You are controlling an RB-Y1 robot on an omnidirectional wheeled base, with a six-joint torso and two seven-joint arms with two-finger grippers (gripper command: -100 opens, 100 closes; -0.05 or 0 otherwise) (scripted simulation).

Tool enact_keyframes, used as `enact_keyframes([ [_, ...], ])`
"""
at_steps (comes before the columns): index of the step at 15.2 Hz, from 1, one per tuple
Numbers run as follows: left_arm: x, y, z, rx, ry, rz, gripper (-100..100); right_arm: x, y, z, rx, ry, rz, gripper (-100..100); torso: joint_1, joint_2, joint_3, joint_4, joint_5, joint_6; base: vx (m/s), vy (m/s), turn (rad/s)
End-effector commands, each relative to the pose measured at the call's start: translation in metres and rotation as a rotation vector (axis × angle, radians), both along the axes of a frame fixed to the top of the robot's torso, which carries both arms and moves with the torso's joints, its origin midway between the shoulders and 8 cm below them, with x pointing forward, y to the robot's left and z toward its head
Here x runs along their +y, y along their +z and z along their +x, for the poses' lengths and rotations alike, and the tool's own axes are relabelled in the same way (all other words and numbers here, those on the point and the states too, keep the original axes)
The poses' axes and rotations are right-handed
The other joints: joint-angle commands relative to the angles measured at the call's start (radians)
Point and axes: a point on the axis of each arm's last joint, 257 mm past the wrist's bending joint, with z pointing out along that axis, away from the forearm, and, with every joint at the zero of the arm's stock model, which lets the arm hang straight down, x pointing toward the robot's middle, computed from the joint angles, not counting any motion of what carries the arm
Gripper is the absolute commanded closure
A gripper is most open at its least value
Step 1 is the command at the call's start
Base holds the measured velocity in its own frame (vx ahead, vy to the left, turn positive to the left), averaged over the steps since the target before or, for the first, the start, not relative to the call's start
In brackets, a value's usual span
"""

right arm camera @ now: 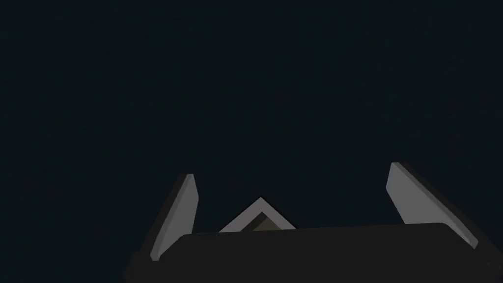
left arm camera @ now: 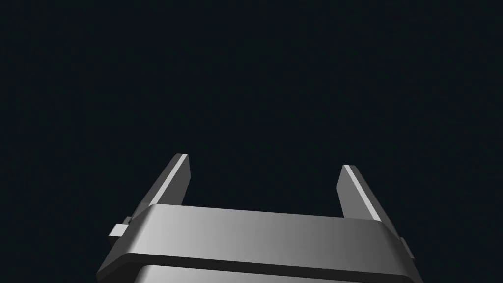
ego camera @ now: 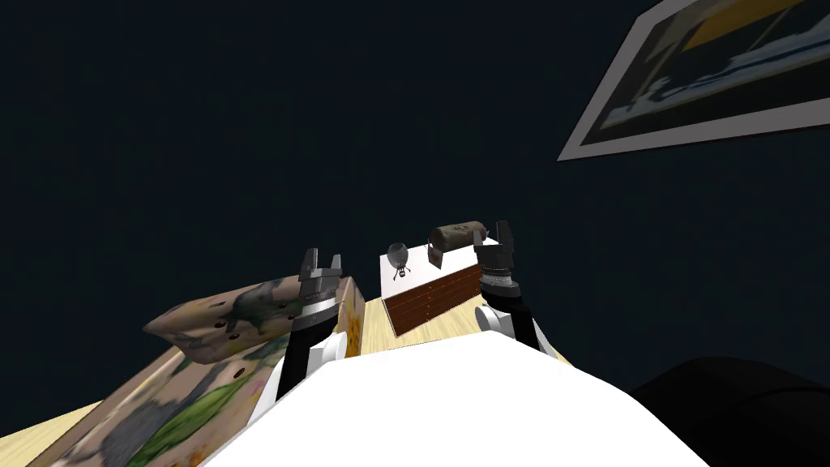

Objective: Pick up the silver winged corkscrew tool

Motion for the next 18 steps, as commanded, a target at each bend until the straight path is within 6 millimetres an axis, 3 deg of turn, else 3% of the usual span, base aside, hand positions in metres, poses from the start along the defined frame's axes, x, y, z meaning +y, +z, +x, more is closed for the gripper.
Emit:
enact_keyframes([
  [1, -0.002, -0.005, 0.004, 0.010, -0.029, 0.004, -100, 0.000, 0.000, 0.000, 0.000, 0.000, 0.000, 0, 0.000, 0.000, 0.000, 0.000, 0.000, 0.000, 0.007, -0.016, -0.002],
  [6, 0.000, -0.030, 0.018, 0.049, -0.122, -0.041, -100, 0.000, 0.000, 0.000, 0.000, 0.000, 0.000, 0, -0.005, -0.003, -0.002, -0.001, -0.001, 0.000, 0.034, -0.062, 0.002],
  [18, 0.023, -0.096, 0.051, 0.130, -0.265, -0.305, -100, 0.000, 0.000, 0.000, 0.000, 0.000, 0.000, 0, -0.006, -0.003, -0.002, -0.001, -0.001, 0.000, 0.045, -0.084, 0.002],
])
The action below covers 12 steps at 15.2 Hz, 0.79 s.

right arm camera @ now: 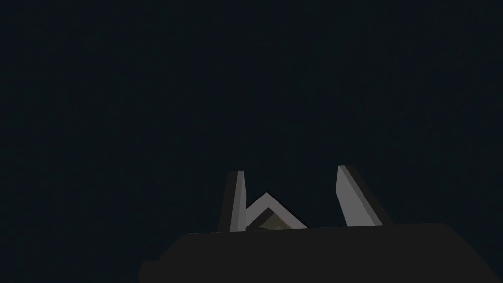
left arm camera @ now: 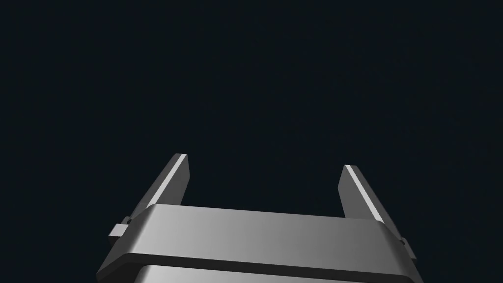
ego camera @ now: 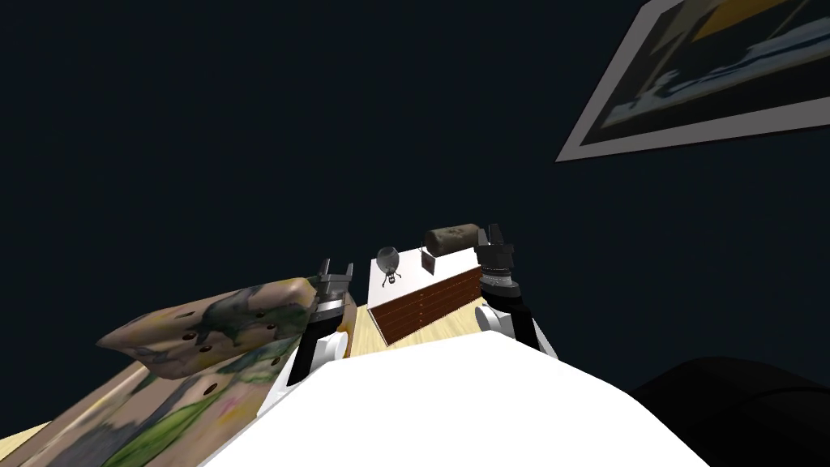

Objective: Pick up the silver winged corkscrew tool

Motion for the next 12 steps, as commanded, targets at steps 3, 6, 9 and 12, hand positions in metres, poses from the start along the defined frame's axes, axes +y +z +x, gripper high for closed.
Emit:
enact_keyframes([
  [3, 0.012, -0.025, 0.009, 0.032, -0.031, -0.111, -100, 0.000, 0.000, 0.000, 0.000, 0.000, 0.000, 0, 0.000, 0.001, 0.000, 0.000, 0.000, 0.000, 0.031, -0.078, 0.000],
  [6, 0.021, -0.042, 0.017, 0.048, -0.053, -0.210, -100, 0.000, 0.000, 0.000, 0.000, 0.000, 0.000, 0, -0.002, 0.000, 0.000, 0.000, 0.000, 0.000, 0.045, -0.110, 0.002],
  [9, 0.026, -0.059, 0.021, 0.072, -0.057, -0.263, -100, 0.000, 0.000, 0.000, 0.000, 0.000, 0.000, 0, -0.001, 0.000, 0.000, 0.000, 0.000, 0.000, 0.038, -0.083, 0.003],
  [12, 0.035, -0.079, 0.027, 0.087, -0.071, -0.369, -100, 0.000, 0.000, 0.000, 0.000, 0.000, 0.000, 0, -0.001, 0.001, 0.001, 0.000, 0.000, 0.000, 0.028, -0.078, 0.001],
])
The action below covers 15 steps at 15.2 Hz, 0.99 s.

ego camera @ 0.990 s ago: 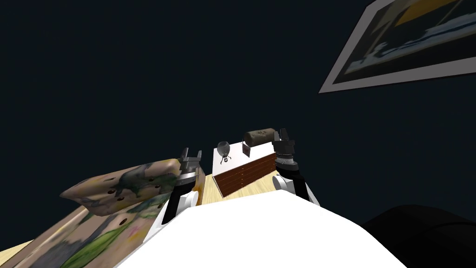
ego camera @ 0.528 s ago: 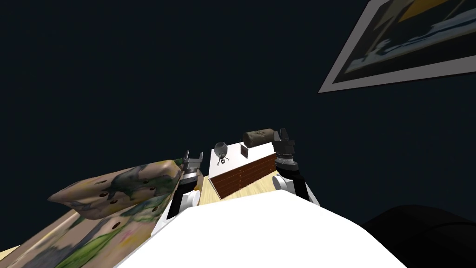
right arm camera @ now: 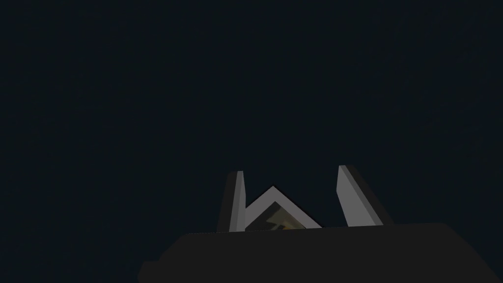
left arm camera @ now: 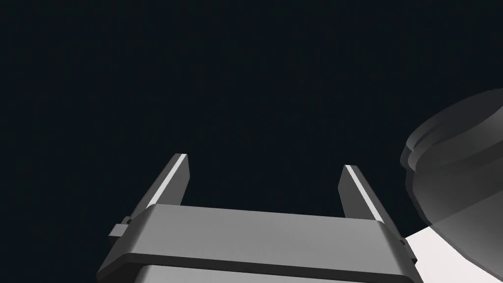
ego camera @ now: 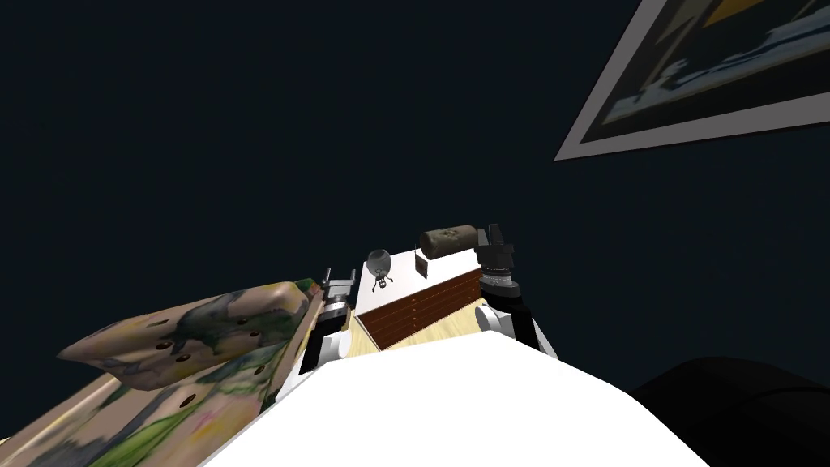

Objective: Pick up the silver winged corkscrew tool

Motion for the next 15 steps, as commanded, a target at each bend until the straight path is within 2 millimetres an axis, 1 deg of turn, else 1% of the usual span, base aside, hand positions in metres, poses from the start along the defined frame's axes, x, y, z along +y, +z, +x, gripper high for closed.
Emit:
enact_keyframes([
  [1, 0.005, -0.012, 0.002, 0.014, -0.004, -0.047, -100, 0.000, 0.000, 0.000, 0.000, 0.000, 0.000, 0, 0.000, 0.000, 0.000, 0.000, 0.000, 0.000, 0.034, -0.075, 0.002],
  [2, 0.008, -0.020, 0.005, 0.016, -0.009, -0.101, -100, 0.000, 0.000, 0.000, 0.000, 0.000, 0.000, 0, 0.000, 0.000, 0.000, 0.000, 0.000, 0.000, 0.033, -0.083, 0.003],
  [3, 0.009, -0.024, 0.005, 0.026, -0.006, -0.102, -100, 0.000, 0.000, 0.000, 0.000, 0.000, 0.000, 0, 0.000, 0.000, 0.000, 0.000, 0.000, 0.000, 0.037, -0.083, 0.001],
  [4, 0.014, -0.037, 0.007, 0.038, -0.008, -0.156, -100, 0.000, 0.000, 0.000, 0.000, 0.000, 0.000, 0, 0.000, 0.000, 0.000, 0.000, 0.000, 0.000, 0.044, -0.078, 0.003],
  [5, 0.014, -0.037, 0.007, 0.038, -0.008, -0.156, -100, 0.000, 0.000, 0.000, 0.000, 0.000, 0.000, 0, 0.000, -0.001, 0.000, 0.000, 0.000, 0.000, 0.042, -0.073, -0.001],
  [6, 0.018, -0.049, 0.009, 0.048, -0.008, -0.210, -100, 0.000, 0.000, 0.000, 0.000, 0.000, 0.000, 0, 0.000, -0.001, 0.000, 0.000, 0.000, 0.000, 0.034, -0.077, 0.001],
  [7, 0.021, -0.055, 0.012, 0.046, -0.009, -0.260, -100, 0.000, 0.000, 0.000, 0.000, 0.000, 0.000, 0, 0.000, 0.000, 0.000, 0.000, 0.000, 0.000, 0.044, -0.110, 0.001],
  [8, 0.022, -0.061, 0.011, 0.058, -0.007, -0.264, -100, 0.000, 0.000, 0.000, 0.000, 0.000, 0.000, 0, -0.001, -0.001, 0.000, 0.000, 0.000, 0.000, 0.047, -0.110, 0.005],
  [10, 0.028, -0.080, 0.014, 0.066, -0.003, -0.366, -100, 0.000, 0.000, 0.000, 0.000, 0.000, 0.000, 0, -0.002, -0.001, 0.000, 0.000, 0.000, 0.000, 0.039, -0.117, 0.001],
  [11, 0.029, -0.085, 0.014, 0.077, -0.001, -0.370, -100, 0.000, 0.000, 0.000, 0.000, 0.000, 0.000, 0, -0.003, -0.001, 0.000, 0.000, -0.001, 0.000, 0.039, -0.113, 0.004],
  [12, 0.029, -0.085, 0.014, 0.077, -0.001, -0.370, -100, 0.000, 0.000, 0.000, 0.000, 0.000, 0.000, 0, -0.003, -0.001, 0.000, 0.000, -0.001, 0.000, 0.032, -0.075, 0.006],
  [13, 0.031, -0.096, 0.014, 0.083, 0.004, -0.421, -100, 0.000, 0.000, 0.000, 0.000, 0.000, 0.000, 0, -0.001, 0.000, 0.000, 0.000, 0.000, 0.000, 0.034, -0.063, 0.001],
  [14, 0.033, -0.103, 0.016, 0.081, 0.005, -0.471, -100, 0.000, 0.000, 0.000, 0.000, 0.000, 0.000, 0, 0.000, 0.000, 0.000, 0.000, 0.000, 0.000, 0.040, -0.079, -0.004],
  [15, 0.034, -0.109, 0.015, 0.092, 0.010, -0.472, -100, 0.000, 0.000, 0.000, 0.000, 0.000, 0.000, 0, 0.000, 0.000, 0.000, 0.000, 0.000, 0.000, 0.037, -0.077, -0.002],
])
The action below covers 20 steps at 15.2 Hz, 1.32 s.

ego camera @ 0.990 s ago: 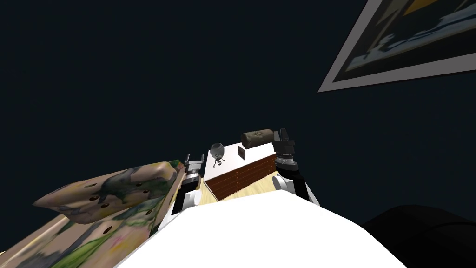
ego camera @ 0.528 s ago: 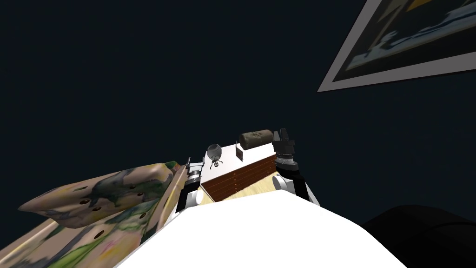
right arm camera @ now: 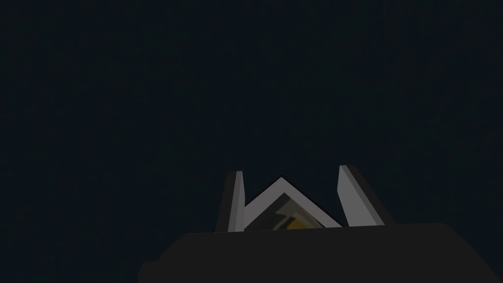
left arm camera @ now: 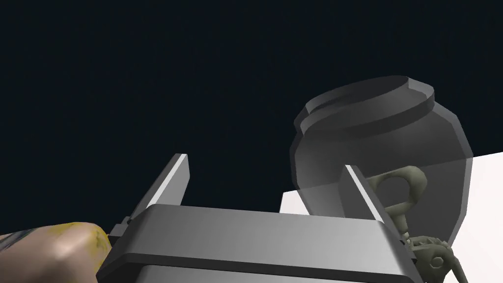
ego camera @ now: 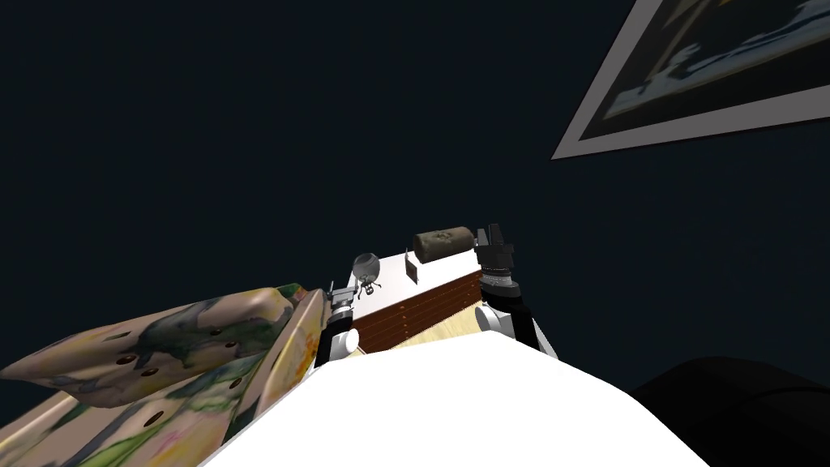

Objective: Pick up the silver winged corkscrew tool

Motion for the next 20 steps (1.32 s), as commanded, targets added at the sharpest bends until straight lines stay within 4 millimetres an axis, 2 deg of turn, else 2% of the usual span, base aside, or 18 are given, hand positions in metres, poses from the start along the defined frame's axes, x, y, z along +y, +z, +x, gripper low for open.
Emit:
enact_keyframes([
  [1, 0.004, -0.019, -0.002, 0.015, 0.010, -0.075, -100, 0.000, 0.000, 0.000, 0.000, 0.000, 0.000, 0, 0.000, 0.000, 0.000, 0.000, 0.000, 0.000, 0.029, -0.080, 0.002],
  [2, 0.004, -0.019, -0.002, 0.015, 0.010, -0.075, -100, 0.000, 0.000, 0.000, 0.000, 0.000, 0.000, 0, 0.000, 0.000, 0.000, 0.000, 0.000, 0.000, 0.029, -0.071, 0.004],
  [4, 0.006, -0.040, -0.002, 0.027, 0.025, -0.168, -100, 0.000, 0.000, 0.000, 0.000, 0.000, 0.000, 0, 0.001, 0.000, 0.000, 0.000, 0.000, 0.000, 0.041, -0.066, 0.001],
  [5, 0.006, -0.040, -0.002, 0.028, 0.025, -0.168, -100, 0.000, 0.000, 0.000, 0.000, 0.000, 0.000, 0, 0.000, 0.000, 0.000, 0.000, 0.000, 0.000, 0.052, -0.066, 0.002],
  [6, 0.006, -0.050, -0.002, 0.034, 0.034, -0.212, -100, 0.000, 0.000, 0.000, 0.000, 0.000, 0.000, 0, 0.001, -0.001, 0.000, 0.000, 0.000, 0.000, 0.044, -0.076, -0.001],
  [7, 0.006, -0.050, -0.002, 0.034, 0.034, -0.212, -100, 0.000, 0.000, 0.000, 0.000, 0.000, 0.000, 0, 0.000, 0.000, 0.000, 0.000, 0.000, 0.000, 0.036, -0.071, 0.004],
  [10, 0.005, -0.068, -0.004, 0.043, 0.050, -0.292, -100, 0.000, 0.000, 0.000, 0.000, 0.000, 0.000, 0, 0.001, 0.000, 0.000, 0.000, 0.000, 0.000, 0.038, -0.053, 0.002],
  [11, 0.005, -0.068, -0.004, 0.043, 0.050, -0.292, -100, 0.000, 0.000, 0.000, 0.000, 0.000, 0.000, 0, 0.002, 0.000, 0.000, 0.000, 0.000, 0.000, 0.029, -0.041, 0.001],
  [15, -0.001, -0.095, -0.006, 0.055, 0.077, -0.414, -100, 0.000, 0.000, 0.000, 0.000, 0.000, 0.000, 0, 0.002, 0.000, 0.000, 0.000, 0.001, 0.000, 0.040, -0.048, 0.001],
  [16, -0.003, -0.099, -0.007, 0.057, 0.082, -0.433, -100, 0.000, 0.000, 0.000, 0.000, 0.000, 0.000, 0, 0.002, 0.000, 0.000, 0.000, 0.000, 0.000, 0.049, -0.048, 0.004],
  [18, -0.001, -0.094, -0.007, 0.055, 0.076, -0.412, -100, 0.000, 0.000, 0.000, 0.000, 0.000, 0.000, 0, 0.003, 0.000, 0.000, 0.000, 0.000, 0.000, 0.019, -0.019, 0.002],
  [19, -0.001, -0.094, -0.007, 0.054, 0.076, -0.412, 100, 0.000, 0.000, 0.000, 0.000, 0.000, 0.000, 0, 0.004, 0.001, 0.001, 0.000, 0.001, 0.000, 0.005, -0.006, 0.001],
  [20, -0.001, -0.094, -0.007, 0.054, 0.076, -0.412, 100, 0.000, 0.000, 0.000, 0.000, 0.000, 0.000, 0, 0.005, 0.002, 0.001, 0.000, 0.001, 0.000, 0.000, 0.000, 0.000],
])
